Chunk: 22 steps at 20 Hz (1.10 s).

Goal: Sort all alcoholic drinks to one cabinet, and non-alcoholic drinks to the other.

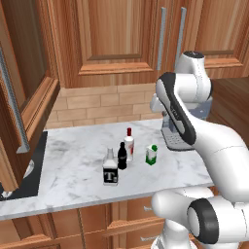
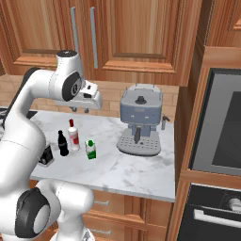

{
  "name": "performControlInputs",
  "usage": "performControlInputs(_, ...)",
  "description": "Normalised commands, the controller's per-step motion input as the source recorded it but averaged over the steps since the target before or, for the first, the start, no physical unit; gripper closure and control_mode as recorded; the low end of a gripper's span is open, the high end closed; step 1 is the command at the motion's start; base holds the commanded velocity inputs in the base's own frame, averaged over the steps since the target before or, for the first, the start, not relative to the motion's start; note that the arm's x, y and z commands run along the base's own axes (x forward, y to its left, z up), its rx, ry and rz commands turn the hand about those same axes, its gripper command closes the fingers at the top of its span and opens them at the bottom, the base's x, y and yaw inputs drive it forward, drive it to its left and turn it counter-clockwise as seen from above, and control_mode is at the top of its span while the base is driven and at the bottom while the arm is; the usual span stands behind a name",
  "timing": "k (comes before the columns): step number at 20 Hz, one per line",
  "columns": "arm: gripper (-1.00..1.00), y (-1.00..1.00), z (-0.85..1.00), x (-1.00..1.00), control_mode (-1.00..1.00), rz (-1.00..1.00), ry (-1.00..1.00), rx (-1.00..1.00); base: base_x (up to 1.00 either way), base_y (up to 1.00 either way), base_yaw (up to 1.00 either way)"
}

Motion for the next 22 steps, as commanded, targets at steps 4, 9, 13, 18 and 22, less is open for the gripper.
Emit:
performControlInputs(4, -1.0, 0.0, 0.0, 0.0, -1.0, 0.0, 0.0, 0.0, 0.0, 0.0, 0.0)
performControlInputs(9, -1.0, 0.0, -0.02, -0.04, -1.0, 0.0, -0.03, 0.0, 0.0, 0.0, 0.0)
performControlInputs(13, -1.0, 0.11, -0.17, -0.12, -1.0, 0.0, -0.11, 0.0, 0.0, 0.0, 0.0)
performControlInputs(18, -1.0, 0.04, -0.09, -0.13, -1.0, 0.0, -0.03, 0.0, 0.0, 0.0, 0.0)
performControlInputs(22, -1.0, 0.01, -0.14, -0.21, -1.0, 0.0, -0.14, 0.0, 0.0, 0.0, 0.0)
